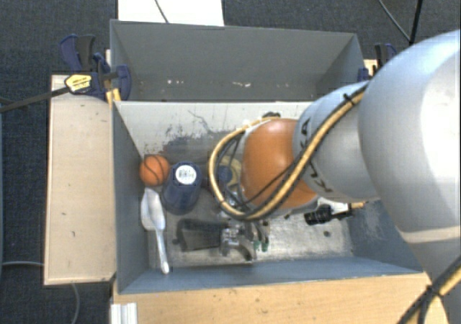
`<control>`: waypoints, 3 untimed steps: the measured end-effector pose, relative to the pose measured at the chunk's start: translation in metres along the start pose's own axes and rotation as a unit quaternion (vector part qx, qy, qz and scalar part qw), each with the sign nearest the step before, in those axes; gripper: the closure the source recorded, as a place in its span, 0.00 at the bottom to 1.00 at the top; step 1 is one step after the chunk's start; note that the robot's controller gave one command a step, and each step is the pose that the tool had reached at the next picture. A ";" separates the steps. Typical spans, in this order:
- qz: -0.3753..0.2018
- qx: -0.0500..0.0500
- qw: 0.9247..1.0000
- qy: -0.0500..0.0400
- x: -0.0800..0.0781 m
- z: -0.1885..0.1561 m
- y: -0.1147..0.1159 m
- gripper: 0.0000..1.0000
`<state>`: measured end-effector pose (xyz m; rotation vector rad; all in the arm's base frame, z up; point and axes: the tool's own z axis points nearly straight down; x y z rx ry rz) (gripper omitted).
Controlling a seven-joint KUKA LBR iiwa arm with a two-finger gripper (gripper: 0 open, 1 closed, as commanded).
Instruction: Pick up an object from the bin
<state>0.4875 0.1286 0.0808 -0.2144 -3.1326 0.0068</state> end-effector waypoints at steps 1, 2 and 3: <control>0.020 -0.002 1.000 0.000 -0.006 -0.109 -0.002 1.00; 0.021 -0.001 1.000 0.001 -0.006 -0.109 -0.002 1.00; 0.034 -0.001 0.999 0.001 -0.007 -0.123 -0.003 1.00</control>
Offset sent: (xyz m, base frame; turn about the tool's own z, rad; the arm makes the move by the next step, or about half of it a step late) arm 0.0000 0.0000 0.0000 0.0000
